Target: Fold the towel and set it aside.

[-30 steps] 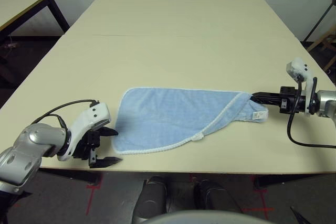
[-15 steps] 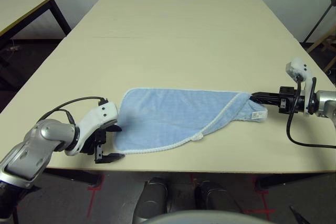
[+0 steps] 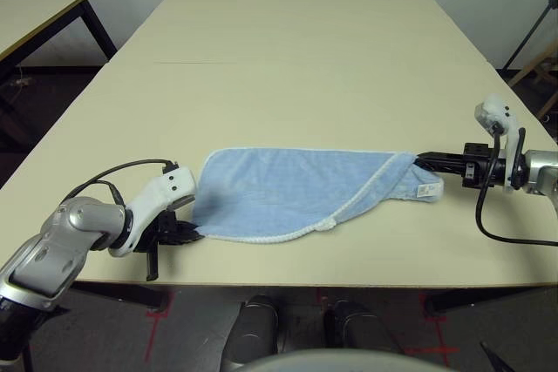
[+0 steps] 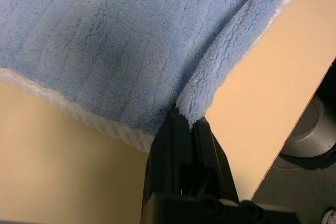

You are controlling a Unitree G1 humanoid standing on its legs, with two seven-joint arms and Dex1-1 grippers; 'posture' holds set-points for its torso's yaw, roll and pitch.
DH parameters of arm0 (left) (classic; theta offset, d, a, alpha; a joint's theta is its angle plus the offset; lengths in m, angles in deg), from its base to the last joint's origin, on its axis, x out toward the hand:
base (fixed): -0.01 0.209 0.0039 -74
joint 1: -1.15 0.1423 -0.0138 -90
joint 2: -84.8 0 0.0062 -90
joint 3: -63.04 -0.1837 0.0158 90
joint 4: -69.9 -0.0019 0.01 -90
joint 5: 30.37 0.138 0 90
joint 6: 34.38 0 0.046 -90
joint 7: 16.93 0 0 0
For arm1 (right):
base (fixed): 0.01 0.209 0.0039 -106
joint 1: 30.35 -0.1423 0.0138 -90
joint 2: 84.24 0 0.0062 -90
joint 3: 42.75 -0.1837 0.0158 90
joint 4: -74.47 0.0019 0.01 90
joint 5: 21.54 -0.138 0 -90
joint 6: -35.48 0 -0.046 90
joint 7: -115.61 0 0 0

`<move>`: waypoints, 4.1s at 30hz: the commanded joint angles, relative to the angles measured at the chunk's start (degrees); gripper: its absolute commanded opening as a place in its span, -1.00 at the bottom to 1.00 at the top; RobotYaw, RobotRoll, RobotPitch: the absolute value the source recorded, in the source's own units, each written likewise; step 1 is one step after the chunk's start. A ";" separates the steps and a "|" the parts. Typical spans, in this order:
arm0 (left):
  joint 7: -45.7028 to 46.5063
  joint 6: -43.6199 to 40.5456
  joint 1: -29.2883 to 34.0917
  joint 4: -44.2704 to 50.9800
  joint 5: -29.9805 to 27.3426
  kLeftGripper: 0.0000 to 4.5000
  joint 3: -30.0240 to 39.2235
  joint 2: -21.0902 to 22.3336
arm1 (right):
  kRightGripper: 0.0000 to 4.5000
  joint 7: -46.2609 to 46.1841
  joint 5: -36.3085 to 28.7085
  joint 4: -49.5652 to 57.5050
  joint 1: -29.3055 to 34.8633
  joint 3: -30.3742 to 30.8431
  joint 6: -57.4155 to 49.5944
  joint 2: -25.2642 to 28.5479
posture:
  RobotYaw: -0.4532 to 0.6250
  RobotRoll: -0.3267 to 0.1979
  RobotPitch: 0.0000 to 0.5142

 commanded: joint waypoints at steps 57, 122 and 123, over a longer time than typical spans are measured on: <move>-8.69 18.24 -45.69 -55.92 13.59 -0.01 -11.69 -11.90 | -0.37 -4.65 17.39 -32.98 -12.84 4.88 26.74 -5.34 | 0.04 0.25 -0.73; 31.46 -12.34 -12.01 -6.58 -10.85 -0.99 8.99 -32.72 | -1.00 -35.98 4.33 12.40 15.33 -3.69 5.83 -25.02 | 0.02 0.25 -0.66; 31.34 -11.77 -11.49 -6.90 -10.28 -0.99 8.52 -32.35 | -1.00 -35.68 5.02 11.55 15.46 -3.28 6.27 -24.56 | 0.02 0.25 -0.66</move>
